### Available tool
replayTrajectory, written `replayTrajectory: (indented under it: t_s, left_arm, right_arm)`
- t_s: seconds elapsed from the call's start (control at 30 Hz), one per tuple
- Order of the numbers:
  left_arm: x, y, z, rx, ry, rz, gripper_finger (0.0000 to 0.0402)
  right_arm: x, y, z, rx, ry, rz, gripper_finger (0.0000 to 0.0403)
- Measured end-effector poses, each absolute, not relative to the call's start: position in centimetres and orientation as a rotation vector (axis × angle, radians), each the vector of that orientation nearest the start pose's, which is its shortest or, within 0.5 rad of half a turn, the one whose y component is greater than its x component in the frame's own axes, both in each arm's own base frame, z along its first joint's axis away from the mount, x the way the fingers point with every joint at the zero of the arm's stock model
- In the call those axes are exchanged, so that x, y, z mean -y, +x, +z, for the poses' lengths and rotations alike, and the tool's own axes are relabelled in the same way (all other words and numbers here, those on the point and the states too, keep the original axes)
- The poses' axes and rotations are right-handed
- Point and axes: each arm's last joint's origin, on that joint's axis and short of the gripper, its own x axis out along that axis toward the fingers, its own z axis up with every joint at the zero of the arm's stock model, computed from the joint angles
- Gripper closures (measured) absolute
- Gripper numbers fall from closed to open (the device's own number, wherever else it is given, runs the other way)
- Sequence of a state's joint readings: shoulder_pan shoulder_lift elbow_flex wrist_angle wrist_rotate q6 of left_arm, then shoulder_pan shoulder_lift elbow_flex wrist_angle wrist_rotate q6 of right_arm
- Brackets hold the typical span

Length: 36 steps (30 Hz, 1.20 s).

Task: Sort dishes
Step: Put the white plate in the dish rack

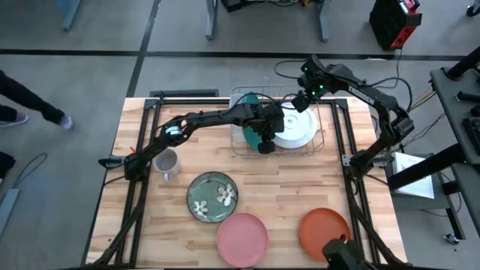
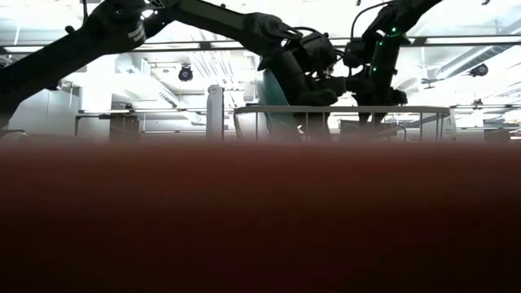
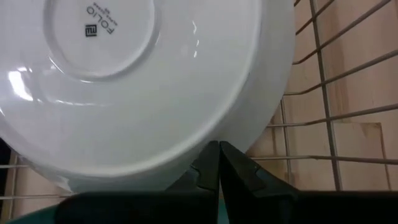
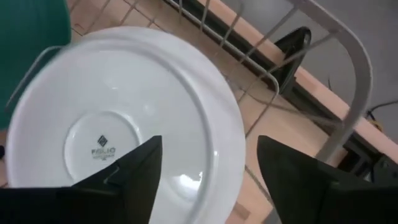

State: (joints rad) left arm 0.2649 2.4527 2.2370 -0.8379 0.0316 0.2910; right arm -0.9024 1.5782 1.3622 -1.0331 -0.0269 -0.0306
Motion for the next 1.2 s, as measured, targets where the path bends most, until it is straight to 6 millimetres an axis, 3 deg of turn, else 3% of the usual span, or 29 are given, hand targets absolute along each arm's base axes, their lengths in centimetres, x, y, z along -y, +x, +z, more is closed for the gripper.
replayTrajectory:
  t_s: [0.13,0.33,0.43,0.5,0.67,0.93,1.2]
  left_arm:
    - [-13.7,50.7,19.9,-1.049,0.126,0.056,0.0401]
    - [-13.8,50.9,21.1,-1.021,0.157,0.063,0.0401]
    - [-13.8,51.2,21.8,-0.995,0.183,0.063,0.0401]
    - [-13.9,51.4,22.2,-0.968,0.204,0.070,0.0401]
    - [-14.3,51.7,22.3,-0.946,0.256,0.152,0.0401]
    - [-14.4,51.8,21.8,-0.952,0.242,0.155,0.0401]
    - [-14.5,51.7,21.7,-0.973,0.245,0.217,0.0401]
  right_arm:
    - [22.8,18.1,30.4,-1.082,0.557,-0.780,0.0136]
    - [19.1,15.1,33.8,-0.977,0.556,-0.981,0.0135]
    - [17.4,13.2,34.3,-1.010,0.517,-1.173,0.0151]
    - [16.7,12.8,34.2,-0.989,0.532,-1.173,0.0169]
    - [16.4,12.6,32.5,-1.035,0.545,-1.199,0.0238]
    - [17.5,14.4,28.9,-1.180,0.472,-1.385,0.0390]
    - [17.8,14.6,25.4,-1.226,0.499,-1.394,0.0400]
